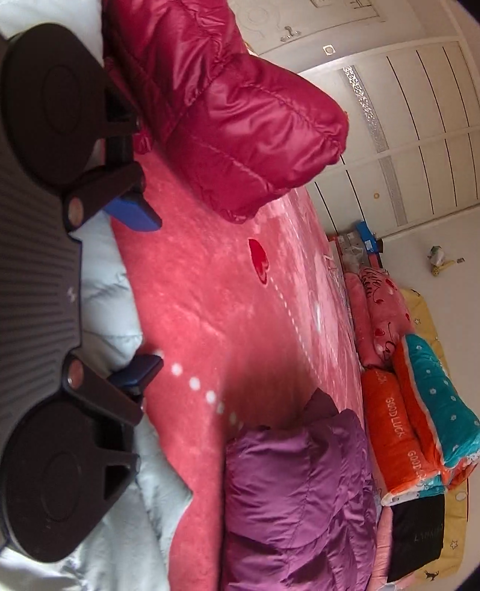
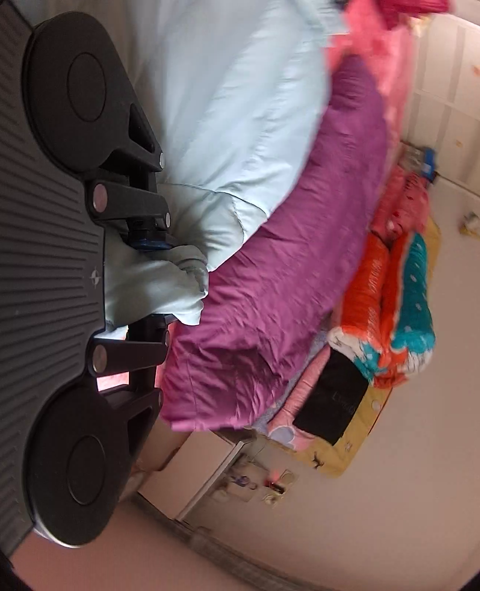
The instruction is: Fold large clothes
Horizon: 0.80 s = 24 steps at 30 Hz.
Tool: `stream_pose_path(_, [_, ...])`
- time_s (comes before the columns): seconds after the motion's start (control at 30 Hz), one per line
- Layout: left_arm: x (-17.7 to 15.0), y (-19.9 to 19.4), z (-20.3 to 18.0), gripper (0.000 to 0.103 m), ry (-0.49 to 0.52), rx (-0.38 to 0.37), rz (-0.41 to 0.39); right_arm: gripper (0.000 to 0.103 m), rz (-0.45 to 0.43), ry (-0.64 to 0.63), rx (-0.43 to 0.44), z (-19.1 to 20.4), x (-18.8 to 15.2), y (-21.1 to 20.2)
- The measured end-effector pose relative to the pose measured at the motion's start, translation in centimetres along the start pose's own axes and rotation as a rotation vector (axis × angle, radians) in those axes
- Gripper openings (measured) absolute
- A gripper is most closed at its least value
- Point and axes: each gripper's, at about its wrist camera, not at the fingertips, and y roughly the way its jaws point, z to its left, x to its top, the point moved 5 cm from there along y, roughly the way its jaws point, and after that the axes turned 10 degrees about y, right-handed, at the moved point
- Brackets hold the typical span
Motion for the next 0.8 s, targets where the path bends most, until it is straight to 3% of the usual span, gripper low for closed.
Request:
stream_pose_path(0.03, [0.0, -0.2, 0.2, 0.073, -0.004, -0.014, -0.001, 0.037, 0.005, -0.005, -0.001, 0.0, -0.3, 0.4])
stream_pose_path(0.1, [0.1, -1.1, 0.8, 0.073, -0.028, -0.054, -0.015, 0.063, 0.005, 0.002, -0.019, -0.3, -0.4, 0.3])
stream_pose_path(0.2, [0.4, -3.8, 1.9, 0.073, -0.039, -0.11, -0.068, 0.092, 0.025, 0.098, -0.035, -1.6, 0.1, -0.5])
stream_pose_path(0.4, [0.1, -13.4, 5.4, 0.074, -0.058, -0.247, -0.184, 0.102, 0.062, 0.359, 0.029, -6.1, 0.3, -5.0])
stream_pose_path(0.63, [-5.8, -23.1, 10.1, 0.074, -0.096, -0.309, -0.098, 0.103, 0.159, 0.681, 0.197, -9.3, -3.3, -13.3])
stream_pose_path(0.8, [-11.2, -26.1, 13.0, 0.077, -0.208, -0.332, 0.013, 0.103, 0.257, 0.757, 0.367, -8.0, -6.1, -18.1])
